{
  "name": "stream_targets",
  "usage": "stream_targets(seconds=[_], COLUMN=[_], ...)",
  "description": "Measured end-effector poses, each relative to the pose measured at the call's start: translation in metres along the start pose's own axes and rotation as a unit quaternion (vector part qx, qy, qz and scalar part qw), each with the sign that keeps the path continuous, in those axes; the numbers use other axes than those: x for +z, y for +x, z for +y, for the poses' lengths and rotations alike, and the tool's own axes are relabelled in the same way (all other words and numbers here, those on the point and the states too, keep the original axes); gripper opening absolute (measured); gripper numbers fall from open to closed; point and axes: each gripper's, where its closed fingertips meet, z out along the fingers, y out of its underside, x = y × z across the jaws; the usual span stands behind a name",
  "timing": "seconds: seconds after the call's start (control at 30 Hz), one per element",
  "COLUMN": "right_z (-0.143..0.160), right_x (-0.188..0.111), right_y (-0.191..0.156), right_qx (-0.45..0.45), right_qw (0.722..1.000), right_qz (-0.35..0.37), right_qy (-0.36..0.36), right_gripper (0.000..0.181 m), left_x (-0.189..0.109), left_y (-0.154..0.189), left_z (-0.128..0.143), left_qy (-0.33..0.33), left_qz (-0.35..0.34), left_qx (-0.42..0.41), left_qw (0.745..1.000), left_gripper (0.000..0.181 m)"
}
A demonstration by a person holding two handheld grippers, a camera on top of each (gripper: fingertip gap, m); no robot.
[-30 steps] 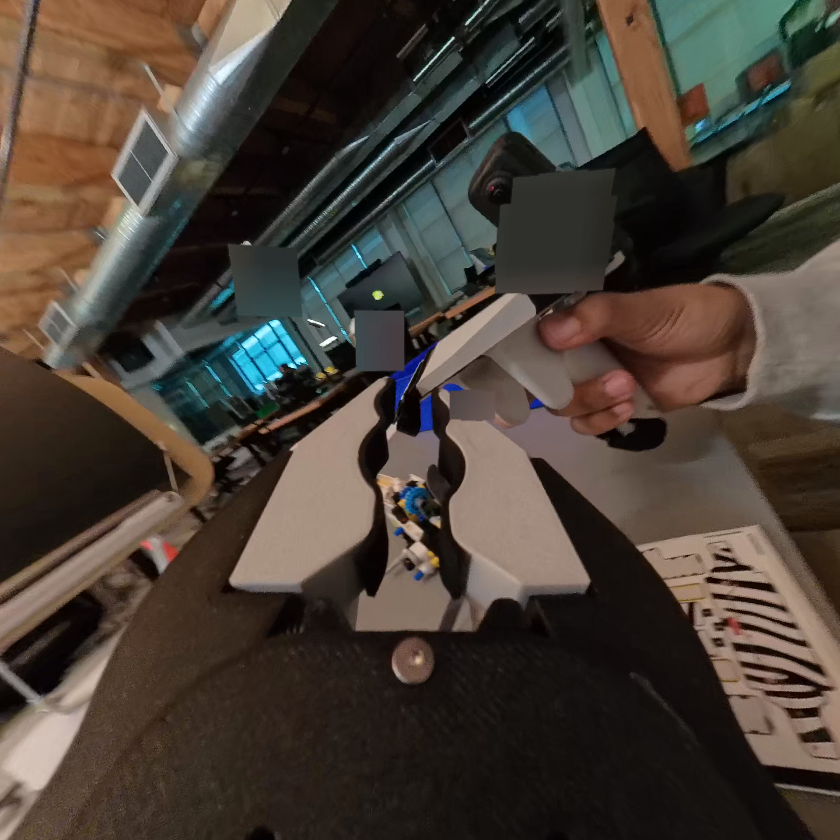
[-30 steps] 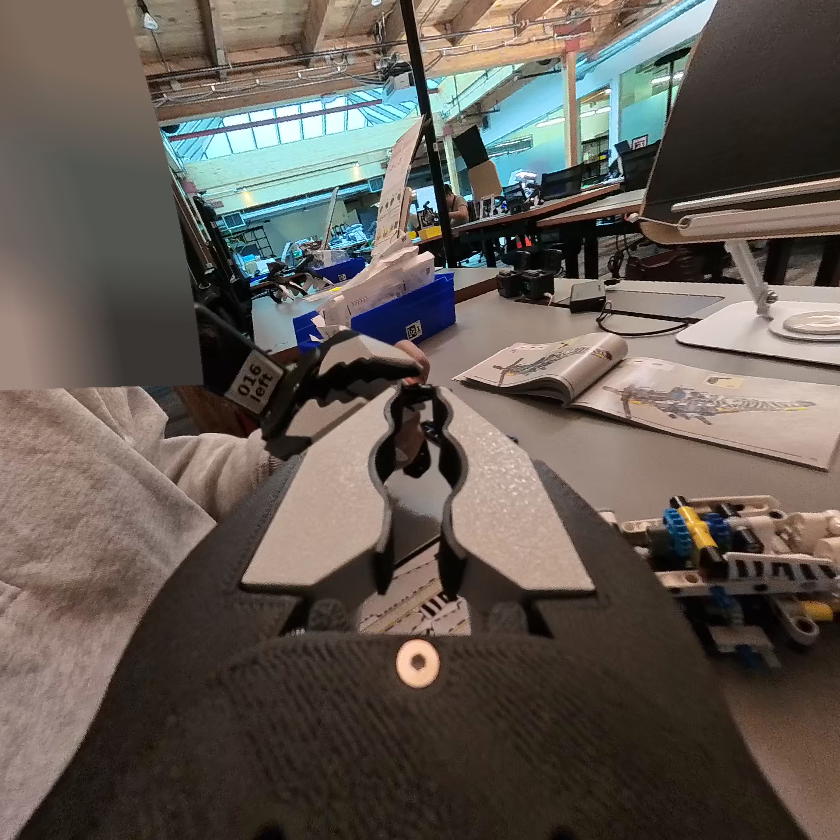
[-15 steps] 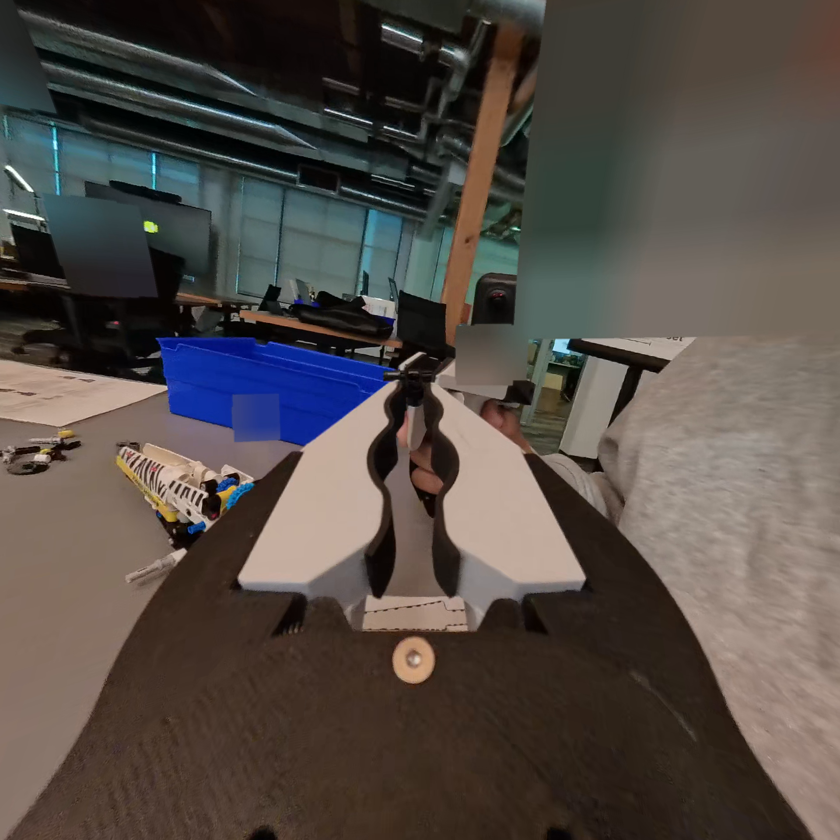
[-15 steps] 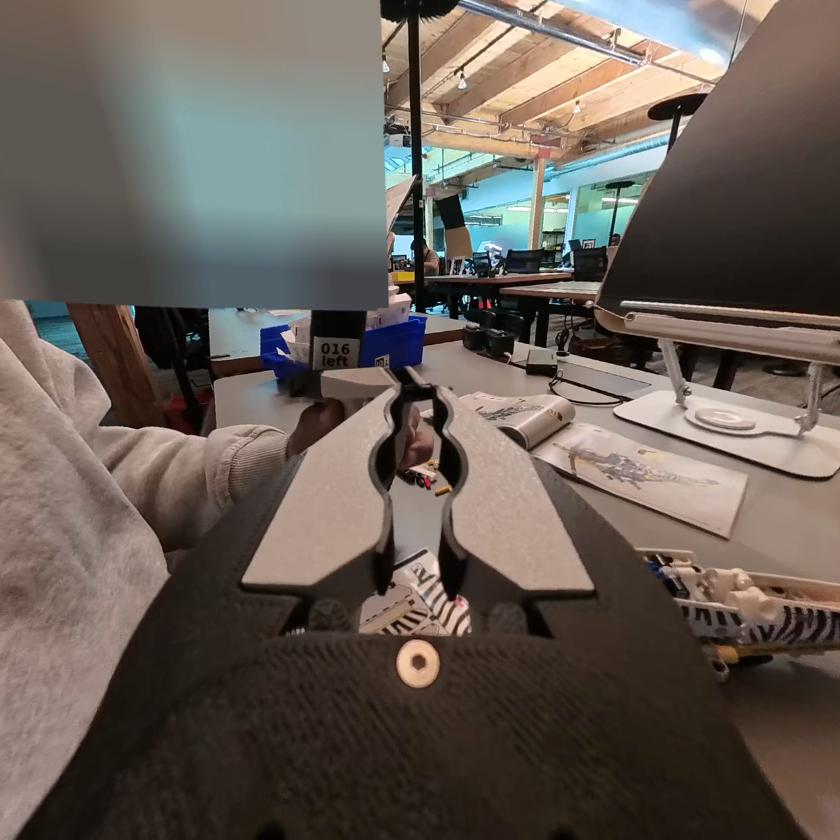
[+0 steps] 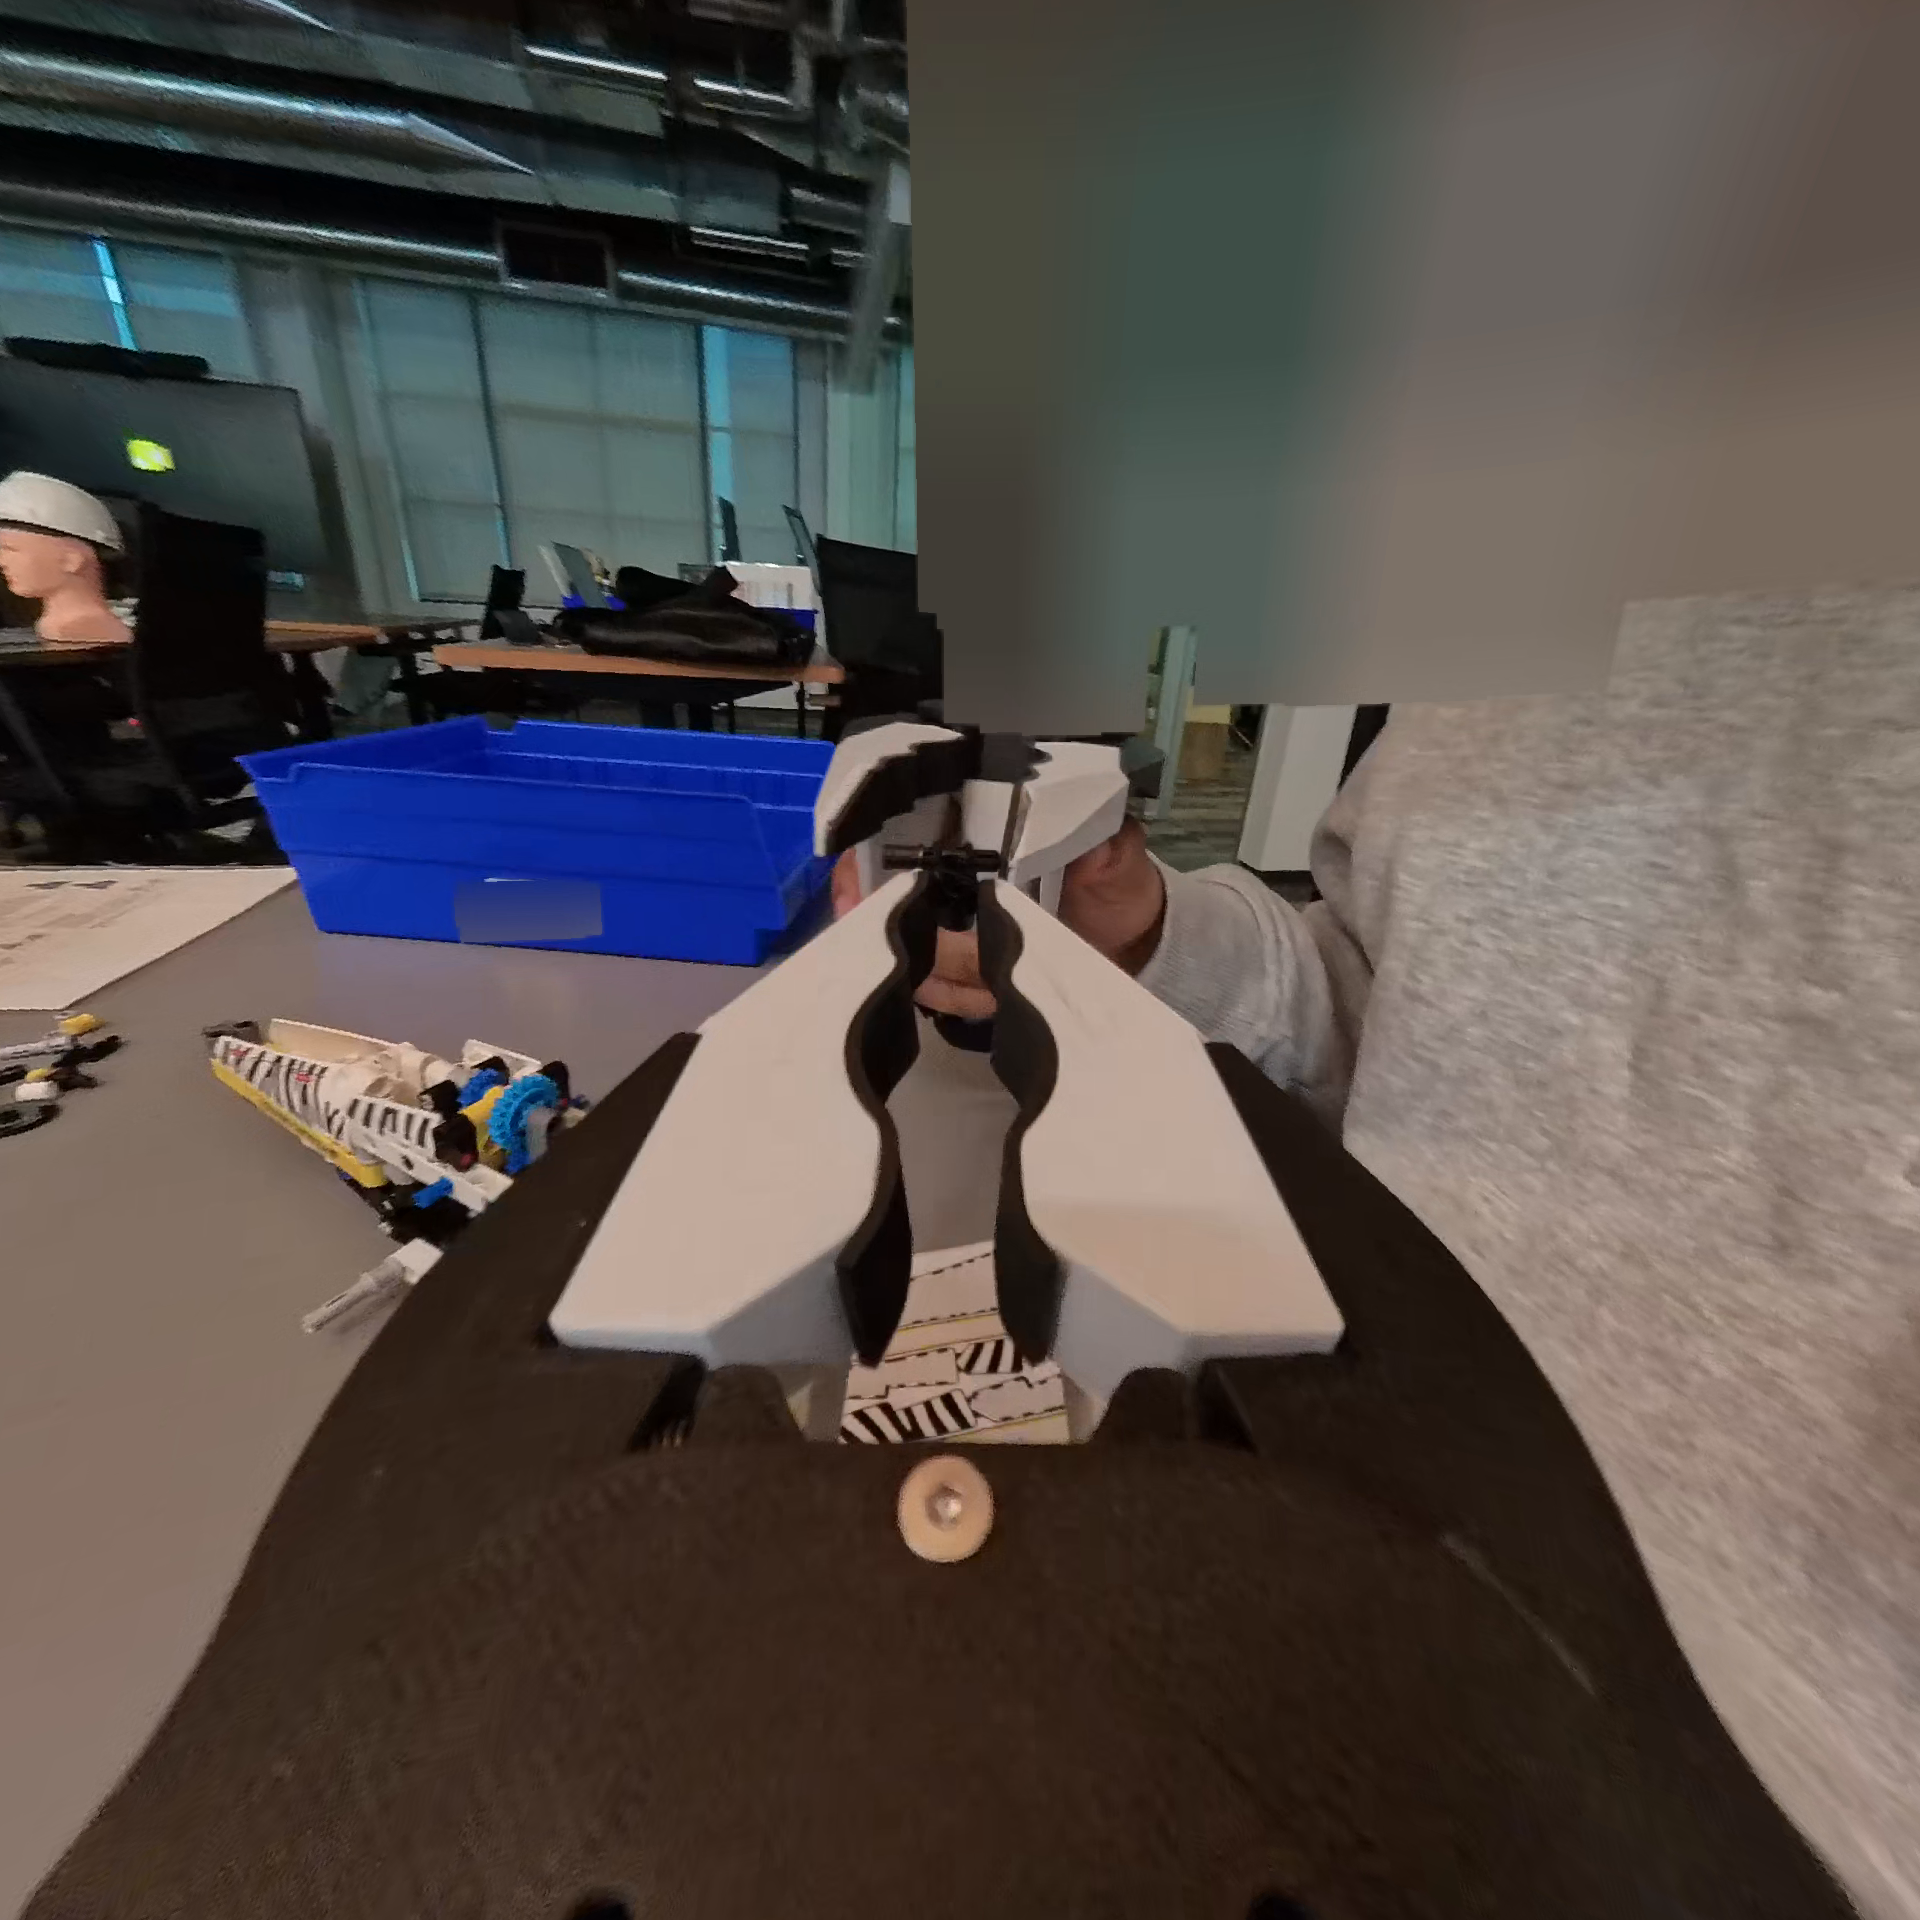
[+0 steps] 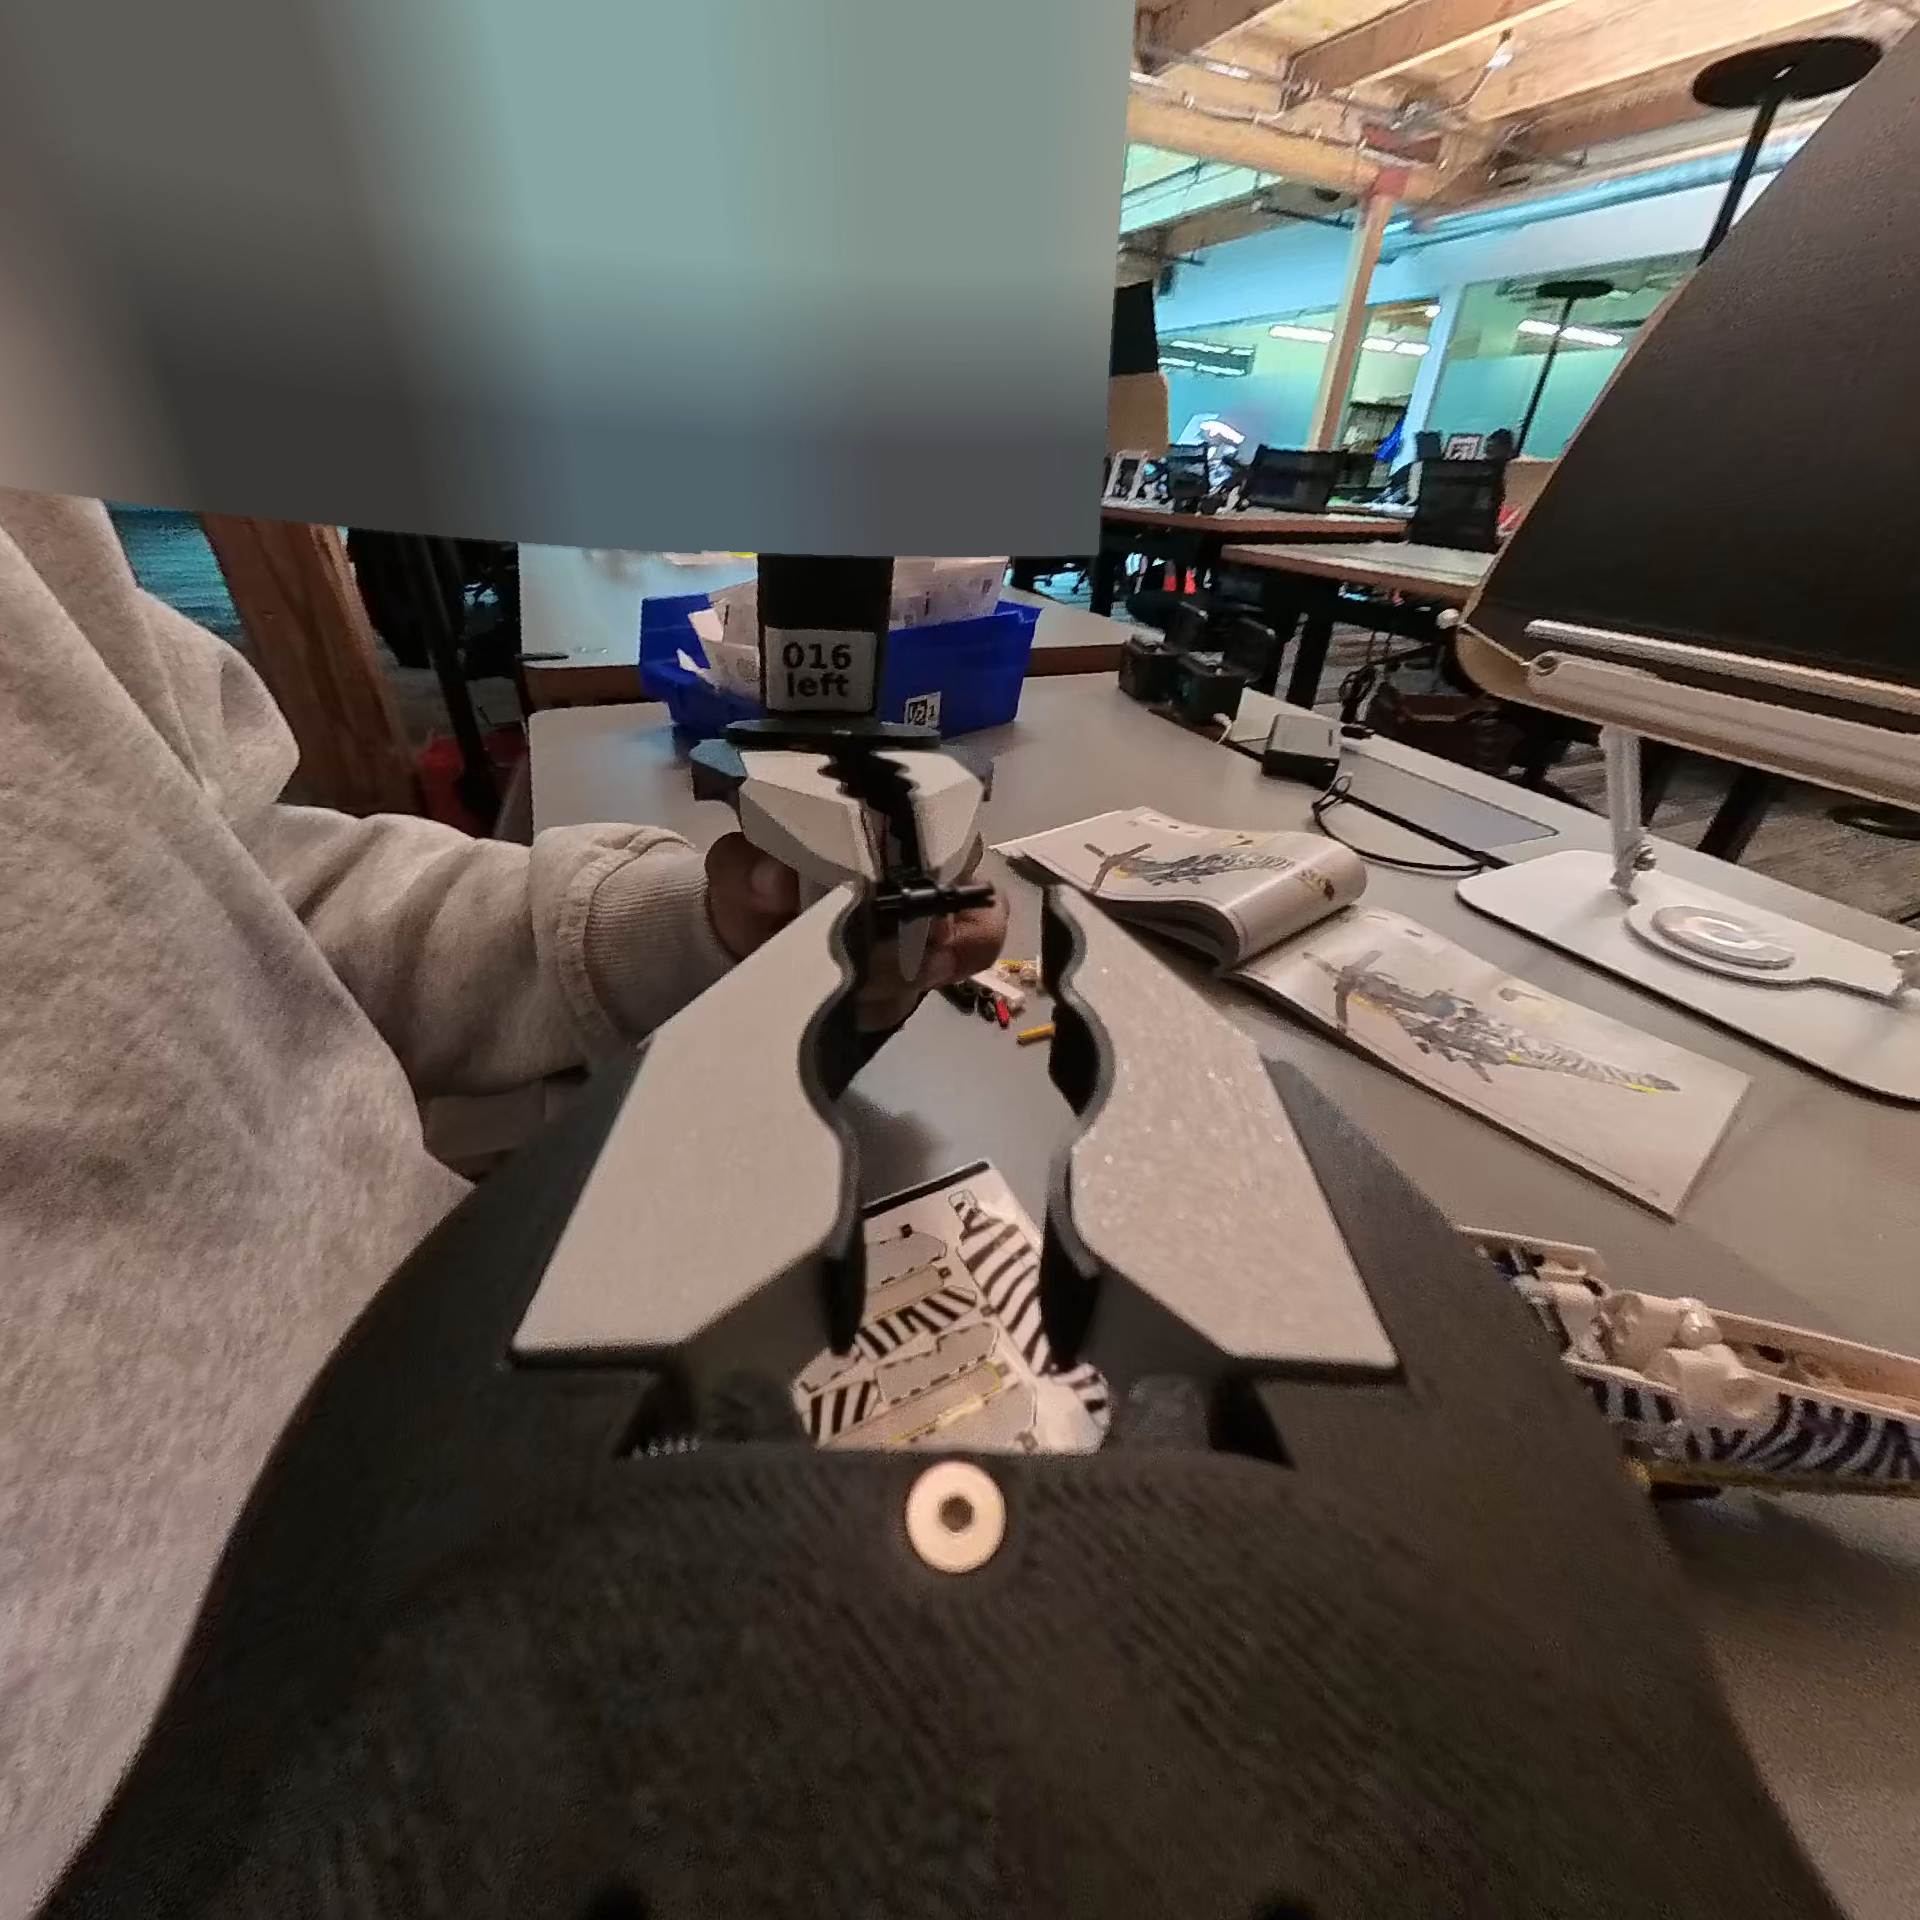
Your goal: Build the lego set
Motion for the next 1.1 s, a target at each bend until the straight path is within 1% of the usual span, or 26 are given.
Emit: stream_targets(seconds=[0.07, 0.13, 0.2, 0.33, 0.57, 0.8, 0.97, 1.1], right_z=[0.002, 0.003, 0.003, 0.005, 0.008, 0.009, 0.009, 0.011], right_x=[-0.002, -0.004, -0.004, -0.004, -0.004, -0.003, -0.003, -0.003], right_y=[0.0, 0.0, -0.002, -0.007, -0.005, -0.002, -0.003, -0.002], right_qx=[0.002, -0.004, -0.022, -0.066, -0.112, -0.132, -0.135, -0.117], right_qw=[1.0, 1.0, 0.999, 0.996, 0.989, 0.983, 0.982, 0.985], right_qz=[-0.007, -0.007, -0.006, 0.004, 0.03, 0.053, 0.055, 0.049], right_qy=[-0.009, -0.018, -0.028, -0.058, -0.096, -0.116, -0.12, -0.115], right_gripper=[0.037, 0.039, 0.034, 0.018, 0.014, 0.012, 0.012, 0.012], left_x=[0.001, 0.002, 0.002, 0.002, 0.002, 0.002, 0.002, 0.002], left_y=[0.003, 0.003, 0.002, 0.0, -0.003, -0.007, -0.007, -0.007], left_z=[0.002, 0.005, 0.006, 0.007, 0.01, 0.01, 0.01, 0.011], left_qy=[-0.007, -0.013, -0.017, -0.022, -0.031, -0.033, -0.033, -0.034], left_qz=[0.009, 0.008, 0.004, -0.007, -0.019, -0.033, -0.033, -0.034], left_qx=[-0.001, 0.002, 0.006, 0.014, 0.023, 0.028, 0.029, 0.03], left_qw=[1.0, 1.0, 1.0, 1.0, 0.999, 0.999, 0.998, 0.998], left_gripper=[0.005, 0.005, 0.005, 0.005, 0.005, 0.005, 0.005, 0.005])
